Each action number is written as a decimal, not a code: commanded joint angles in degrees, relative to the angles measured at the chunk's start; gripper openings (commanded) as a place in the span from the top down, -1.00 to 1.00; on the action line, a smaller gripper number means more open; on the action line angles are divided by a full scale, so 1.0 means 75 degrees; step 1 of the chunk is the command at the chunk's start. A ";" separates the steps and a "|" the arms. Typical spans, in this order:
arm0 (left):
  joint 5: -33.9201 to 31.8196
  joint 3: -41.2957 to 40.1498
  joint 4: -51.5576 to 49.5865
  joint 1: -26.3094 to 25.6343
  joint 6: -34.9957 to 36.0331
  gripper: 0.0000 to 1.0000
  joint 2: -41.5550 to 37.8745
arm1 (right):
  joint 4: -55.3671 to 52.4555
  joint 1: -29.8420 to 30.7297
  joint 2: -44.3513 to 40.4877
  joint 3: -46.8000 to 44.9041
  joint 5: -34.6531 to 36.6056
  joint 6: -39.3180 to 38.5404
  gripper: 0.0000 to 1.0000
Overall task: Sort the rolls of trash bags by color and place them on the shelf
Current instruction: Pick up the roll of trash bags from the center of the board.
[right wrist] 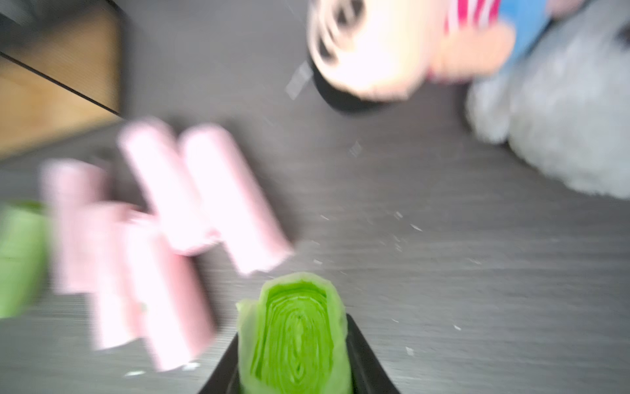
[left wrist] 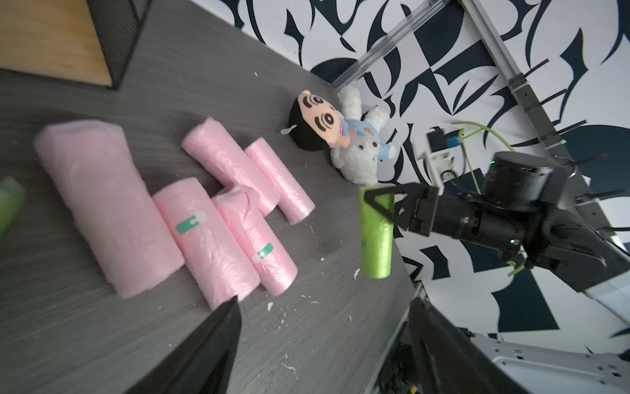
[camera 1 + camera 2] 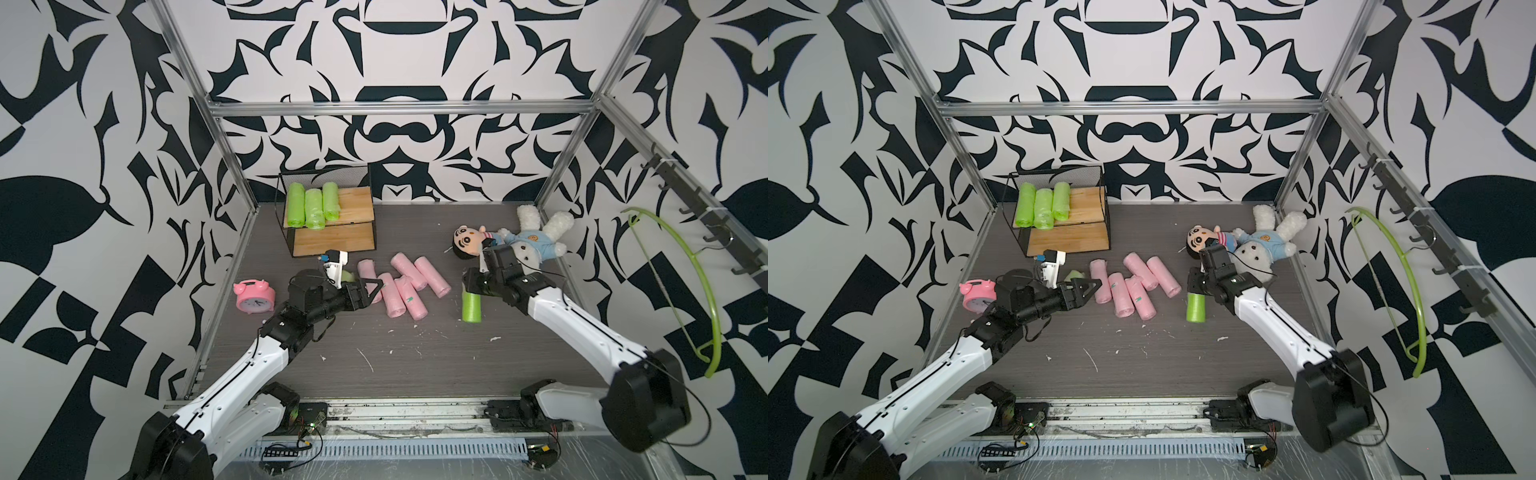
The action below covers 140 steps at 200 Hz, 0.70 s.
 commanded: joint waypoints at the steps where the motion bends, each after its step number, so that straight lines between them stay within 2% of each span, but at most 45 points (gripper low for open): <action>1: 0.0825 -0.0367 0.2365 -0.0128 -0.1021 -0.69 0.0240 | 0.1320 0.0295 -0.0620 0.0367 -0.0645 0.1232 0.26; 42: 0.0152 -0.0381 0.3775 -0.0923 -0.1575 -0.69 0.0558 | 0.3412 0.1367 -0.0677 0.0509 -0.0037 0.2883 0.26; 48: 0.0053 -0.0370 0.4051 -0.1033 -0.1753 -0.77 0.0646 | 0.3726 0.1519 -0.0621 0.0524 0.0083 0.3093 0.26; 83: -0.0400 -0.0186 0.4809 -0.1471 -0.2376 -0.81 0.1159 | 0.5456 0.2248 -0.0267 0.0455 0.0720 0.3936 0.25; 99: -0.0699 -0.0159 0.4969 -0.1592 -0.2397 -0.84 0.1266 | 0.6208 0.2429 -0.0086 0.0349 0.0861 0.4317 0.25; 140: -0.0840 0.0083 0.5712 -0.1645 -0.2675 -0.87 0.1598 | 0.7359 0.2666 0.0299 0.0353 0.0903 0.4978 0.25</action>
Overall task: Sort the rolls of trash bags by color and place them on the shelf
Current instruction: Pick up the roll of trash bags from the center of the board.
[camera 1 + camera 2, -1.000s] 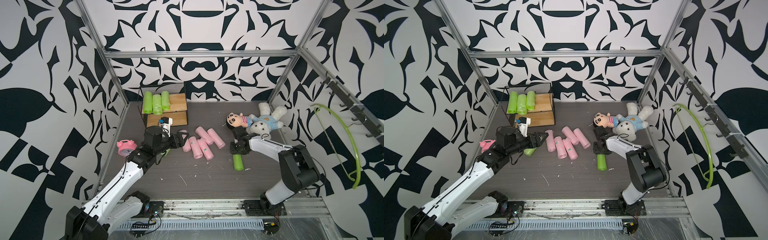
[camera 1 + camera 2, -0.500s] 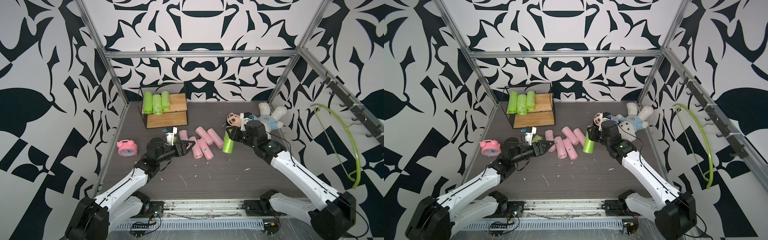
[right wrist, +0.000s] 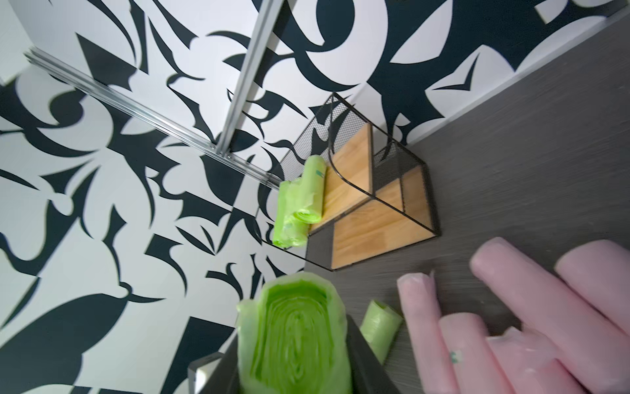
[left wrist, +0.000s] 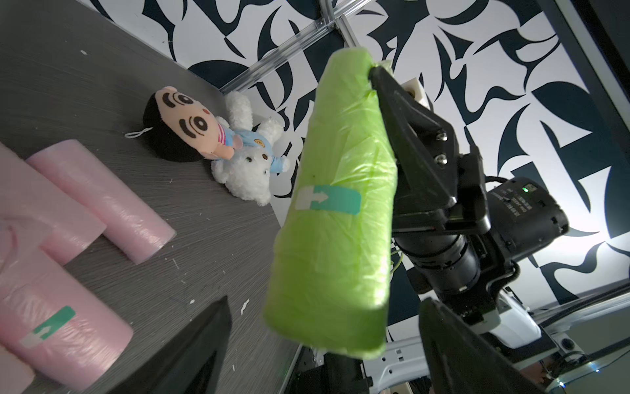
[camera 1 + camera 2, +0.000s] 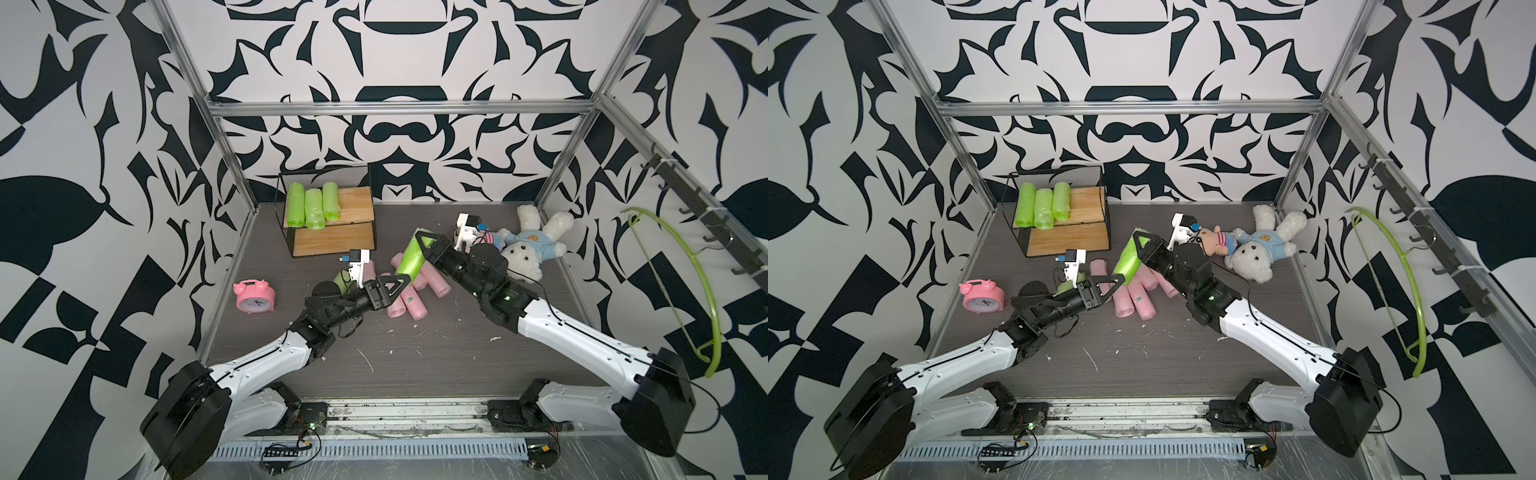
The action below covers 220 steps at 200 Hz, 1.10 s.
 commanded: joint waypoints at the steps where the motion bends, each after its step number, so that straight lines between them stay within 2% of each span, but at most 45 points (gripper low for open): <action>1: -0.0254 0.0409 0.0915 -0.0025 -0.0222 -0.87 0.0135 | 0.1732 0.0120 0.0000 0.0171 0.0246 0.0695 0.25; 64: -0.0847 0.0702 0.1274 -0.0024 -0.0434 -0.81 0.0287 | 0.2117 0.0206 0.0171 0.0323 0.0017 0.1207 0.25; 93: -0.0969 0.0838 0.1383 -0.0024 -0.0569 -0.72 0.0439 | 0.2200 0.0213 0.0196 0.0372 -0.0095 0.1278 0.25; 97: -0.0980 0.0838 0.1449 -0.0019 -0.0592 -0.64 0.0468 | 0.2211 0.0214 0.0214 0.0387 -0.0111 0.1290 0.25; 119: -0.1109 0.0733 0.1864 -0.0007 -0.0658 -0.52 0.0543 | 0.2175 0.0214 0.0195 0.0352 -0.0137 0.1316 0.25; 189: -0.0983 0.0768 0.1585 0.0078 -0.0526 0.11 0.0450 | 0.2221 0.0203 0.0261 0.0269 -0.0098 0.1331 0.24; 208: -0.0998 0.0734 0.1391 0.0136 -0.0437 0.23 0.0328 | 0.2200 0.0203 0.0287 0.0236 -0.0070 0.1248 0.13; 220: -0.1017 0.0670 0.1345 0.0213 -0.0401 0.35 0.0240 | 0.2196 0.0191 0.0307 0.0223 -0.0072 0.1158 -0.06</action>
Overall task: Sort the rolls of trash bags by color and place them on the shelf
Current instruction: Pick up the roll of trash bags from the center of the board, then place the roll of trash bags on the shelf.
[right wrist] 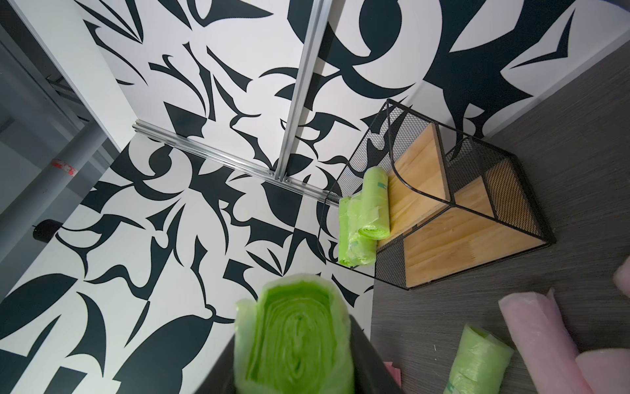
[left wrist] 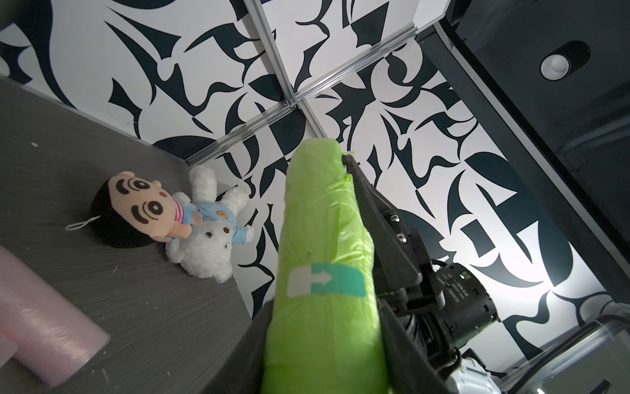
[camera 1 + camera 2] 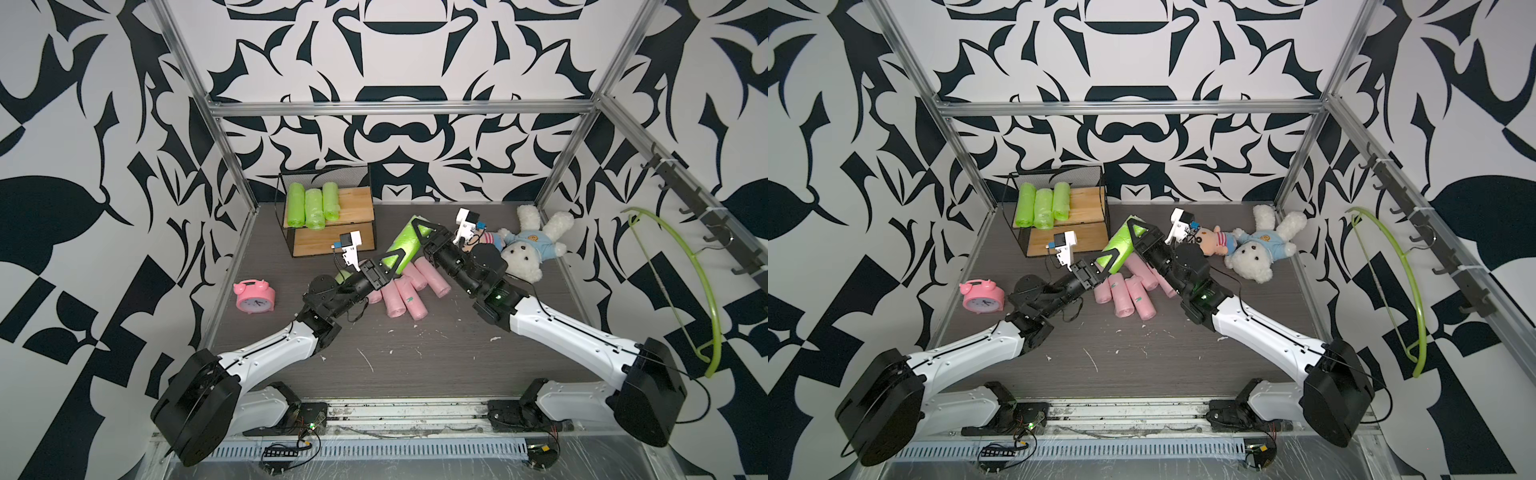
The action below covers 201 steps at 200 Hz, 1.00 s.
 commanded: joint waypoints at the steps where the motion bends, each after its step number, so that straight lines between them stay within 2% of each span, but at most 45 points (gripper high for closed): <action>1: -0.0017 0.0043 -0.0016 0.0127 0.0165 0.35 -0.0260 | 0.0688 0.0016 -0.0031 0.0221 -0.0014 -0.0142 -0.08; 22: -0.0011 -0.0054 -0.0230 0.0301 0.0306 0.50 -0.0496 | 0.0641 -0.0007 -0.0033 0.0214 -0.0072 -0.0429 -0.32; 32: -0.0008 -0.0087 -0.0433 0.0401 0.0421 0.53 -0.0648 | 0.0591 -0.0017 -0.0077 0.0182 -0.0082 -0.0609 -0.45; 50: -0.0051 -0.0135 -0.0942 0.0662 0.0657 0.56 -0.0973 | 0.0274 -0.0019 -0.0225 0.0098 0.0121 -0.0908 -0.80; 65: -0.0141 -0.0138 -0.1581 0.0961 0.0885 0.56 -0.1331 | -0.0169 -0.0030 -0.0417 0.0101 0.0311 -0.1265 -0.93; 86: -0.0611 0.0099 -0.3067 0.1399 0.1576 0.58 -0.1906 | -0.1174 -0.0019 -0.0698 0.0347 0.0531 -0.2154 -0.96; 106: -0.1615 0.0788 -0.5077 0.1506 0.2979 0.59 -0.2328 | -0.2238 0.0003 -0.0847 0.0665 0.0619 -0.3161 -0.96; 125: -0.2616 0.1702 -0.6578 0.1509 0.4164 0.60 -0.2217 | -0.2918 0.0028 -0.0913 0.0802 0.0639 -0.3982 -0.96; 170: -0.3982 0.3363 -0.7786 0.1509 0.5670 0.59 -0.0960 | -0.4324 0.0207 -0.0770 0.1224 0.0581 -0.5493 -0.96; 201: -0.4752 0.4522 -0.8178 0.1503 0.6482 0.59 0.0233 | -0.4657 0.0278 -0.0809 0.1270 0.0557 -0.5845 -0.96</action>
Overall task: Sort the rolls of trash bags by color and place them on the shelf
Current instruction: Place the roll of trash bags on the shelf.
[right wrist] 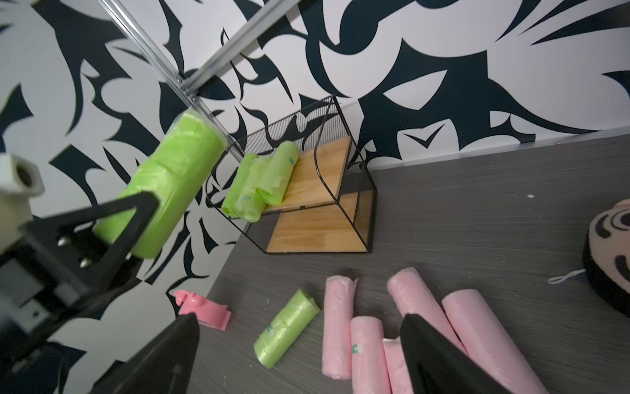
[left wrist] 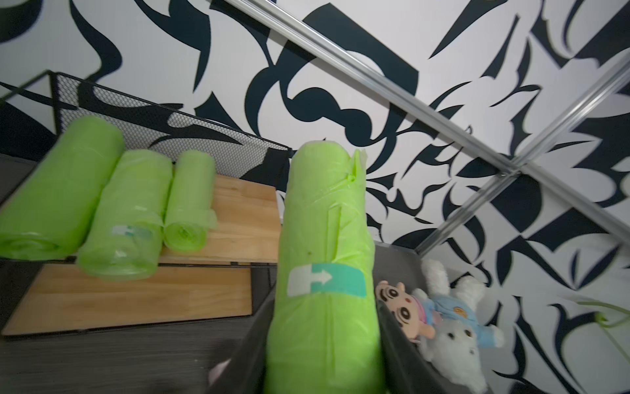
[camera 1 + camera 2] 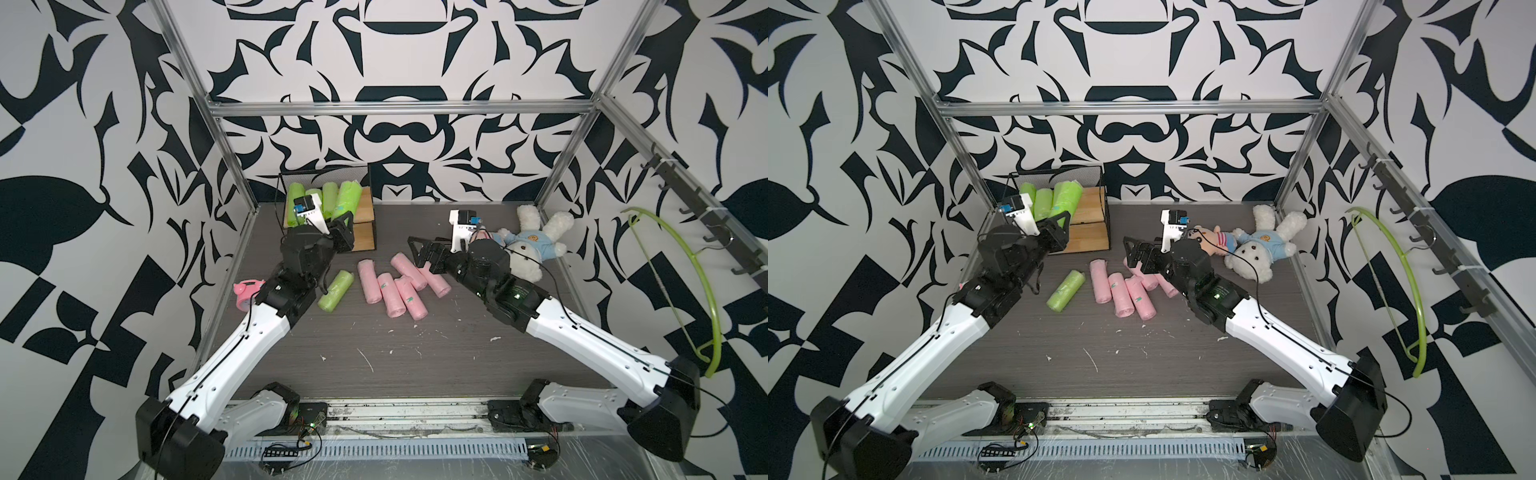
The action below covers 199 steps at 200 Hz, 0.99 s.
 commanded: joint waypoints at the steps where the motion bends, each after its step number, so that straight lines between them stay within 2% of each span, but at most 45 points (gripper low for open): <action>1: -0.1018 0.0835 -0.0660 0.0008 0.1155 0.59 0.0728 | -0.0434 0.0055 -0.0133 0.0319 0.0039 -0.0751 -0.96; 50: -0.2091 0.2342 -0.0920 0.0002 0.2050 0.57 0.2681 | -0.0568 0.0060 -0.0238 0.0251 0.0085 -0.0892 -0.96; 103: -0.2920 0.3557 -0.1078 0.0014 0.2830 0.52 0.4252 | -0.0640 0.0055 -0.0337 0.0193 0.0131 -0.0958 -0.96; 199: -0.3133 0.4496 -0.1207 0.0264 0.3367 0.41 0.5717 | -0.0652 0.0064 -0.0283 0.0140 0.0156 -0.0900 -0.96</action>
